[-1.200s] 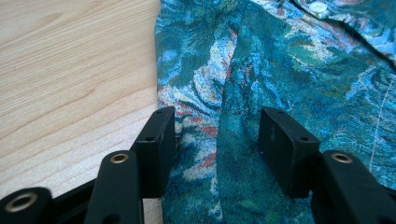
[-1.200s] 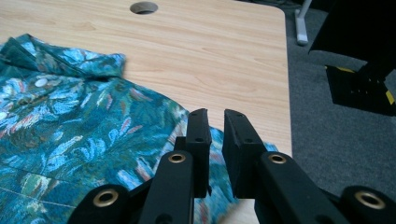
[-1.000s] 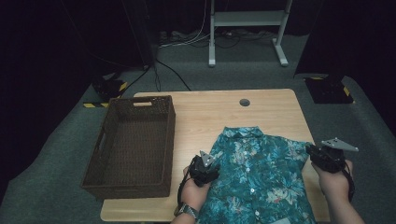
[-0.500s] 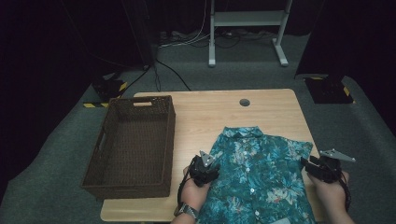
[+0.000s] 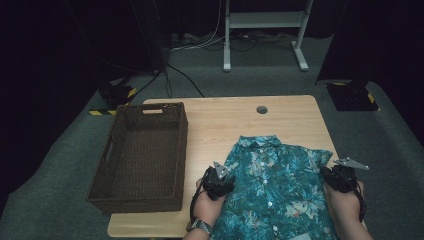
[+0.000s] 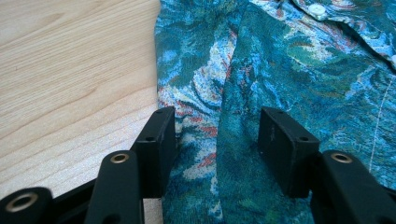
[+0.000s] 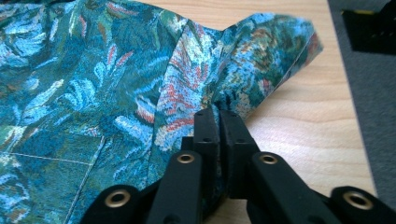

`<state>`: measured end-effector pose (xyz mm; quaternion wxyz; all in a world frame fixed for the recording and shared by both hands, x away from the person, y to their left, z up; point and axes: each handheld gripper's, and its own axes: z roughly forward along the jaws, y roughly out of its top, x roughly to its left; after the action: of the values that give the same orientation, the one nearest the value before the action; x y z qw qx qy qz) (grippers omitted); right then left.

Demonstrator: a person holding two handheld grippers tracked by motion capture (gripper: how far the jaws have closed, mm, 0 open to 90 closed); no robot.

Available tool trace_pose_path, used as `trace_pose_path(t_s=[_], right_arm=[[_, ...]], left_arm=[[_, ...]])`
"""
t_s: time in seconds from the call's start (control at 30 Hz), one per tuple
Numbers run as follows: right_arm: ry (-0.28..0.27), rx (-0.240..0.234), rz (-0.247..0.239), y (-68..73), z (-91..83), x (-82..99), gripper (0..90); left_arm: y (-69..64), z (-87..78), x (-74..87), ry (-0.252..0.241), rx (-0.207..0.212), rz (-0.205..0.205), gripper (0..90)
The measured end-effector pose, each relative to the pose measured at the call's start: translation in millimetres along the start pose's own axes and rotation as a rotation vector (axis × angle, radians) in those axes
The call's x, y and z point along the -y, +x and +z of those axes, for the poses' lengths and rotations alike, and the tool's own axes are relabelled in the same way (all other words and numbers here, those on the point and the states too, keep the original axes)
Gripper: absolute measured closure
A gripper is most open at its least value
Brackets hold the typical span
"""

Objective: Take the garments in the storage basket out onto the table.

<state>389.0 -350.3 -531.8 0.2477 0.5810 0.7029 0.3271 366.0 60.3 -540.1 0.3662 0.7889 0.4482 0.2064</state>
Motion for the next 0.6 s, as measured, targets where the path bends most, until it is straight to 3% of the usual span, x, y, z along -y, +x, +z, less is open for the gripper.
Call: trace_pose_path(t_s=[0.17, 0.37, 0.5, 0.6], right_arm=[[-0.064, 0.019, -0.028, -1.4, -17.1, -11.0, 86.8], [-0.151, 0.056, -0.078, -1.9, -47.6, -40.2, 88.9], [-0.184, 0.069, -0.082, -5.9, -58.9, -51.6, 86.1], [-0.178, 0.063, -0.080, -8.9, -60.0, -50.9, 83.1]], left_arm=[[-0.1, 0.0, 0.3, -0.003, 0.000, 0.000, 46.5], [0.0, -0.4, 0.6, -0.004, -0.007, -0.002, 47.6], [0.4, -0.5, 0.7, -0.004, -0.011, -0.005, 48.3], [0.3, -0.5, 0.7, -0.006, -0.012, -0.007, 48.4]])
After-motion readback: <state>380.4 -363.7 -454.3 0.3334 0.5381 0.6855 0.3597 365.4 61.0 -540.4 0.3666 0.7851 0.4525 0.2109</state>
